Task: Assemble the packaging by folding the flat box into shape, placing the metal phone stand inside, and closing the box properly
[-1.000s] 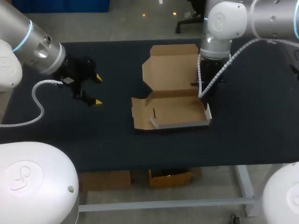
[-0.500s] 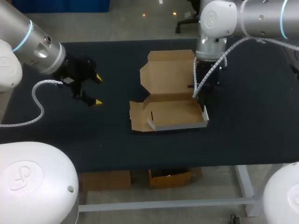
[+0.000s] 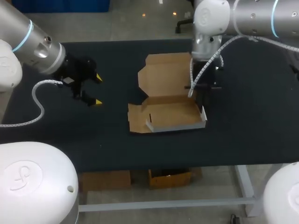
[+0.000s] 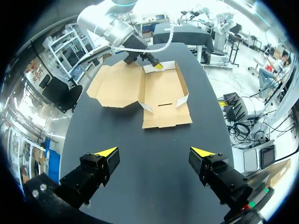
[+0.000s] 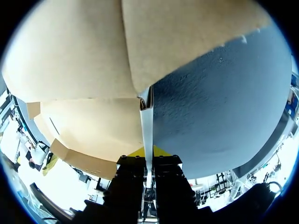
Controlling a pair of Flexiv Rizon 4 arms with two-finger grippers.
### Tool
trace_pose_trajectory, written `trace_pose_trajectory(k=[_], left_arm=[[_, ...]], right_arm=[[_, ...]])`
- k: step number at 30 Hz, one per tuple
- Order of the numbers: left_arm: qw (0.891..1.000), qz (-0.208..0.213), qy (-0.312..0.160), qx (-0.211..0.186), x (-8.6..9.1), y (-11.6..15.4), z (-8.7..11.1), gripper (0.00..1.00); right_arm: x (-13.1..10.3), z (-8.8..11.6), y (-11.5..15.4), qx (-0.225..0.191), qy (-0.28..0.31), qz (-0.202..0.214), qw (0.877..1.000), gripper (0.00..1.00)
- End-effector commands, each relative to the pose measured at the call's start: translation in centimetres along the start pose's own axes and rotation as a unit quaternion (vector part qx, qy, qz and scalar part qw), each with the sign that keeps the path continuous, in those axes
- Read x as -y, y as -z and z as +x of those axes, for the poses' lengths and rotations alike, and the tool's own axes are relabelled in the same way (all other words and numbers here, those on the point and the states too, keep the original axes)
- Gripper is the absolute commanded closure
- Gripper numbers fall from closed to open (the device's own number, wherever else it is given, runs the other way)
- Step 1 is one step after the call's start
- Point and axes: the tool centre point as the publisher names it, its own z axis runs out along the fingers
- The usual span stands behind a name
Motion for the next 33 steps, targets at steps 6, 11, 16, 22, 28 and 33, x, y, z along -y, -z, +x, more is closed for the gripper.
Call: trace_pose_trajectory(k=[6,11,16,22,28,33], left_arm=[[1.0,-0.002,0.0,0.0,0.1,0.1,0.0,0.0],[1.0,-0.002,0.0,0.0,0.1,0.1,0.0,0.0],[1.0,-0.002,0.0,0.0,0.1,0.1,0.0,0.0],[1.0,-0.002,0.0,0.0,0.1,0.1,0.0,0.0],[1.0,-0.002,0.0,0.0,0.1,0.1,0.0,0.0],[1.0,-0.002,0.0,0.0,0.1,0.1,0.0,0.0]], right_arm=[[0.2,0.3,-0.4,0.006,-0.007,0.004,1.0,1.0],[0.4,0.3,-0.7,0.006,-0.013,-0.003,1.0,1.0],[0.6,0.3,-0.9,0.004,-0.017,-0.01,1.0,1.0],[0.6,0.2,-1.1,0.002,-0.021,-0.02,1.0,1.0],[0.6,0.2,-1.2,0.001,-0.023,-0.03,0.999,0.97],[0.5,0.2,-1.2,0.001,-0.026,-0.04,0.999,0.93]])
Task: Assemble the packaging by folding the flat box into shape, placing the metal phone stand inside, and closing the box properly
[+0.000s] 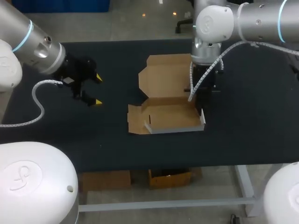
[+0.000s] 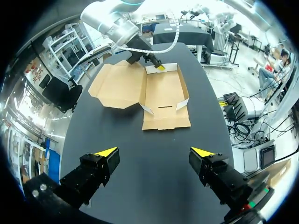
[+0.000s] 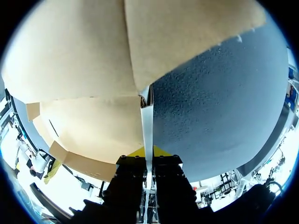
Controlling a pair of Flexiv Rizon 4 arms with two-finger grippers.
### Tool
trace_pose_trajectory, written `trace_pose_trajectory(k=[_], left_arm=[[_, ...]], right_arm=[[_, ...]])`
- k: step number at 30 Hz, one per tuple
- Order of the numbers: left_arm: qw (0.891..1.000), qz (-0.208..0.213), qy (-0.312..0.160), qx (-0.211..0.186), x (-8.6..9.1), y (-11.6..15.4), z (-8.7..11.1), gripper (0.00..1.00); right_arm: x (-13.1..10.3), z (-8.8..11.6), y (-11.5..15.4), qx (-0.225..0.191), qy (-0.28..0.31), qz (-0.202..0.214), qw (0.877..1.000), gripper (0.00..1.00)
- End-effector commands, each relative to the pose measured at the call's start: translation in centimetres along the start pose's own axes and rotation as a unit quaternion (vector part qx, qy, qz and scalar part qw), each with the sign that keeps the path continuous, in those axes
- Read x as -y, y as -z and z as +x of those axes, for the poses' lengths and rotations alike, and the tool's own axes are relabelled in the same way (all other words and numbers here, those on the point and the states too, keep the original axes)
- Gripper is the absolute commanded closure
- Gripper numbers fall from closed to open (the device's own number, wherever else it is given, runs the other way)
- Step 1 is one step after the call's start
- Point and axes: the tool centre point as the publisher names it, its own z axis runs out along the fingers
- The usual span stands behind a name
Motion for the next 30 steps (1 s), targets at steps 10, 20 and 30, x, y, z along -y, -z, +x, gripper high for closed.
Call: trace_pose_trajectory(k=[10,20,30], left_arm=[[1.0,-0.002,0.0,0.0,0.05,0.09,0.04,0.0],[1.0,-0.002,0.0,0.0,0.05,0.09,0.04,0.0],[1.0,-0.002,0.0,0.0,0.05,0.09,0.04,0.0]], right_arm=[[0.22,-0.09,-0.37,-0.001,-0.006,-0.027,1.0,0.92],[0.62,0.27,-0.6,0.006,-0.021,-0.079,0.997,0.92],[0.86,0.28,-0.97,0.014,-0.036,-0.128,0.991,0.87]])
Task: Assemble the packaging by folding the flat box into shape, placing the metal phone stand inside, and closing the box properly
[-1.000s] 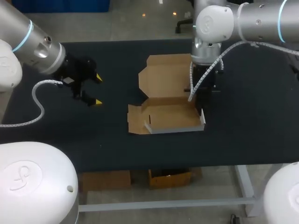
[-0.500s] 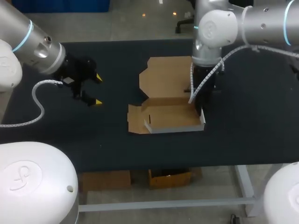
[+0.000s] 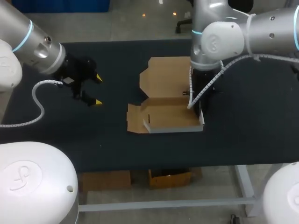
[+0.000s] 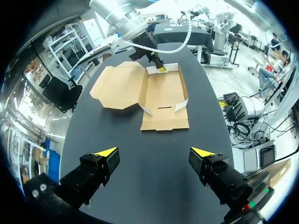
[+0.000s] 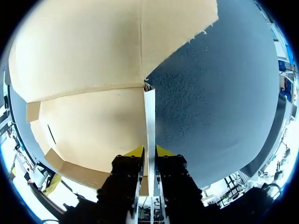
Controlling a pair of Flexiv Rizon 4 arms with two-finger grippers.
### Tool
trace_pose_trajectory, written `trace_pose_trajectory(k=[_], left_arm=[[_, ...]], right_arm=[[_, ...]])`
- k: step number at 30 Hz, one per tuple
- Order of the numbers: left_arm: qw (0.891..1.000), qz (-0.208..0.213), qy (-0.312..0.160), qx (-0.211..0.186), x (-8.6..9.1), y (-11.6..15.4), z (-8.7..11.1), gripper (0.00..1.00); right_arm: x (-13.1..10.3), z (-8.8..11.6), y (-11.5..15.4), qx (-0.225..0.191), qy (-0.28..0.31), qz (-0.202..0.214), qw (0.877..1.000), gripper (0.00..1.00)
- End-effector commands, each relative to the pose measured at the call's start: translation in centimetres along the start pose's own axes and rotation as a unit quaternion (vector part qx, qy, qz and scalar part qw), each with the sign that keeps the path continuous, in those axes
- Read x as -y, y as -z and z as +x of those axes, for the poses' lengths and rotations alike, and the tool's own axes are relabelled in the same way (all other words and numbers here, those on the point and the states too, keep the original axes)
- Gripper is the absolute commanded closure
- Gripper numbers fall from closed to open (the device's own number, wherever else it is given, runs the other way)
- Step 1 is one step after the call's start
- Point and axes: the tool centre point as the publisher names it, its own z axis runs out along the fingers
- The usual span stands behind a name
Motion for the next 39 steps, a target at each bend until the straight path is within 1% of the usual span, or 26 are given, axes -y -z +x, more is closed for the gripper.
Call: trace_pose_trajectory(k=[1,6,12,26,32,39], left_arm=[[1.0,-0.002,0.0,0.0,0.1,0.1,0.0,0.0],[1.0,-0.002,0.0,0.0,0.1,0.1,0.0,0.0],[1.0,-0.002,0.0,0.0,0.1,0.1,0.0,0.0],[1.0,-0.002,0.0,0.0,0.1,0.1,0.0,0.0],[1.0,-0.002,0.0,0.0,0.1,0.1,0.0,0.0],[1.0,-0.002,0.0,0.0,0.1,0.1,0.0,0.0]], right_arm=[[0.8,-0.2,-0.3,0.001,-0.005,-0.046,0.999,0.87],[0.9,-0.2,-0.5,0.005,-0.012,-0.069,0.998,0.85],[0.9,-0.4,-0.7,0.007,-0.022,-0.103,0.994,0.85],[0.0,-0.9,-1.0,-0.002,-0.031,-0.159,0.987,0.93],[-0.6,-1.0,-0.9,-0.011,-0.021,-0.183,0.983,0.93],[-1.3,-0.7,-0.7,-0.019,-0.004,-0.194,0.981,0.92]])
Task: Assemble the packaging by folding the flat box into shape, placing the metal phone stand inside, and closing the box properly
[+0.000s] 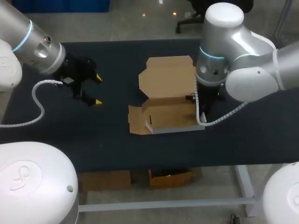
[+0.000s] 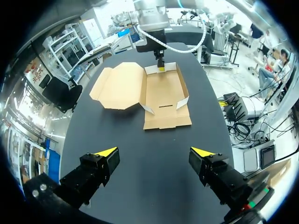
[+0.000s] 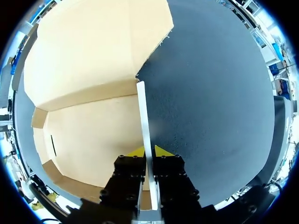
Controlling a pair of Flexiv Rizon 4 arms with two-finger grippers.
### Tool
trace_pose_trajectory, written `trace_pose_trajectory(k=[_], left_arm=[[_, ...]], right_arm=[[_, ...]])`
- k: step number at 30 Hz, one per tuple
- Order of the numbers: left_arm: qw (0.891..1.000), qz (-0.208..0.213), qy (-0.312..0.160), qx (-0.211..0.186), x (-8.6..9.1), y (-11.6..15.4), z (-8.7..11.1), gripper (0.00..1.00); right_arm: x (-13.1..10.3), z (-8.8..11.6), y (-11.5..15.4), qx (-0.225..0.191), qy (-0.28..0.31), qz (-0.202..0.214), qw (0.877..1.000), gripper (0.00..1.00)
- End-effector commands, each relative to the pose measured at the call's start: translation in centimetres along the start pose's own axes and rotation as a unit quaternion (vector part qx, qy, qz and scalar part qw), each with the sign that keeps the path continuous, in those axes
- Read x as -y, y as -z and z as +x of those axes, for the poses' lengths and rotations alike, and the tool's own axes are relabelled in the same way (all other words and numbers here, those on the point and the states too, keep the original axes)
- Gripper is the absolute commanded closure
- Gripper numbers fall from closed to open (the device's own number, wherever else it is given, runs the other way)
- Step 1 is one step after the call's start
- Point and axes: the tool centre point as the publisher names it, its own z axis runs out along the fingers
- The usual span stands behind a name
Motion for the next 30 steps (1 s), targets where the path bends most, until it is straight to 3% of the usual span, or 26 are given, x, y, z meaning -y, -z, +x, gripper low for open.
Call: trace_pose_trajectory(k=[1,12,16,18,30], left_arm=[[1.0,-0.002,0.0,0.0,0.1,0.1,0.0,0.0],[1.0,-0.002,0.0,0.0,0.1,0.1,0.0,0.0],[1.0,-0.002,0.0,0.0,0.1,0.1,0.0,0.0],[1.0,-0.002,0.0,0.0,0.1,0.1,0.0,0.0],[1.0,-0.002,0.0,0.0,0.1,0.1,0.0,0.0]], right_arm=[[0.0,-0.1,-0.2,-0.01,0.007,-0.014,1.0,0.92],[-0.6,0.0,-0.3,-0.021,0.014,-0.012,1.0,0.9],[-0.7,0.1,-0.3,-0.022,0.017,-0.011,1.0,0.94],[-0.9,0.2,-0.3,-0.023,0.019,-0.012,0.999,1.0],[-1.1,1.5,0.0,-0.017,0.054,0.0,0.998,1.0]])
